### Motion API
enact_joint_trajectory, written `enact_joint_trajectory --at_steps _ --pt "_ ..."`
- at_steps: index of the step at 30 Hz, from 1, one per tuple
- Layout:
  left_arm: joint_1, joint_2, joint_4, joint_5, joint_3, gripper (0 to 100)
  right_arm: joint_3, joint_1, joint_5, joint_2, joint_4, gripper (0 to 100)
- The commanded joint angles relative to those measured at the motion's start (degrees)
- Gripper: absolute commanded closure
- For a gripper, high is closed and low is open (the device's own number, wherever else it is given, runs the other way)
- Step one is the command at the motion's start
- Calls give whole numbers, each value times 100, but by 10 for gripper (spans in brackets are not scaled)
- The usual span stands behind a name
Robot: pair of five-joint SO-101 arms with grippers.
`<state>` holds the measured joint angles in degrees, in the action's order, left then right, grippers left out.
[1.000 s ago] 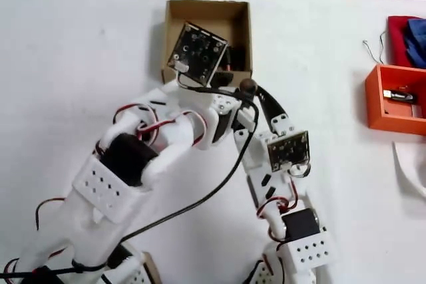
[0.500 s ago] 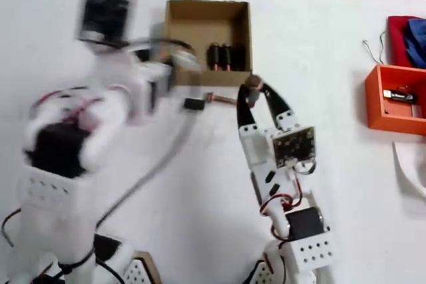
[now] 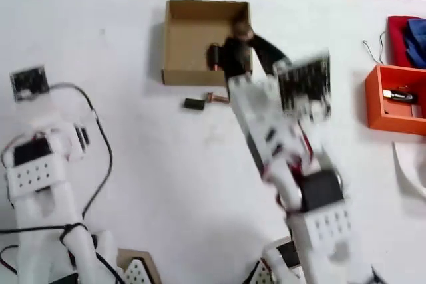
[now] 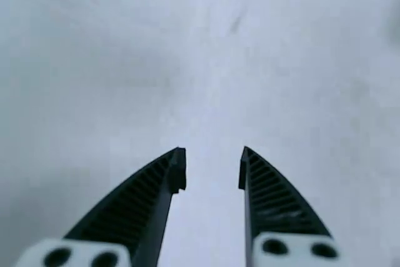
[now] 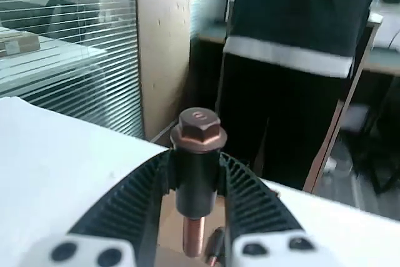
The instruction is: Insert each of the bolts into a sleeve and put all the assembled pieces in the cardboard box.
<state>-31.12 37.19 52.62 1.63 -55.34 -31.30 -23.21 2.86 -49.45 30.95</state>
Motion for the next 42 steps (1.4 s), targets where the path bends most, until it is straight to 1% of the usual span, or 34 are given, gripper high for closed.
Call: enact_joint_trajectory --at_steps 1,4,7,12,17,21,24,28,33,37,42 --pt "-149 70 -1292 545 -927 842 1758 -22 -457 1877 251 977" --pt "-158 35 -1767 967 -1490 842 3130 -40 -536 3389 549 977" --pt "-158 79 -1996 1073 -1789 842 4589 -40 -536 4927 945 977" --pt "-158 44 -1969 1073 -1763 842 7086 4 -598 7433 1640 977" --pt "-149 70 -1969 1090 -1833 842 9635 110 -1433 9596 2308 978" --pt "-132 70 -1969 1090 -1833 842 11103 110 -1512 10870 2800 978" --pt "-132 70 -1969 1090 -1833 842 11569 101 -1512 11459 2853 978" --pt "-132 70 -1969 1090 -1833 842 11560 136 -1512 11767 2765 978" --pt "-132 70 -1969 1090 -1842 842 11560 215 -1468 11837 2765 978" --pt "-132 70 -1969 1081 -1842 842 11552 224 -976 11864 2800 978" --pt "-132 70 -1969 1081 -1842 842 11543 215 -993 11881 2923 978"
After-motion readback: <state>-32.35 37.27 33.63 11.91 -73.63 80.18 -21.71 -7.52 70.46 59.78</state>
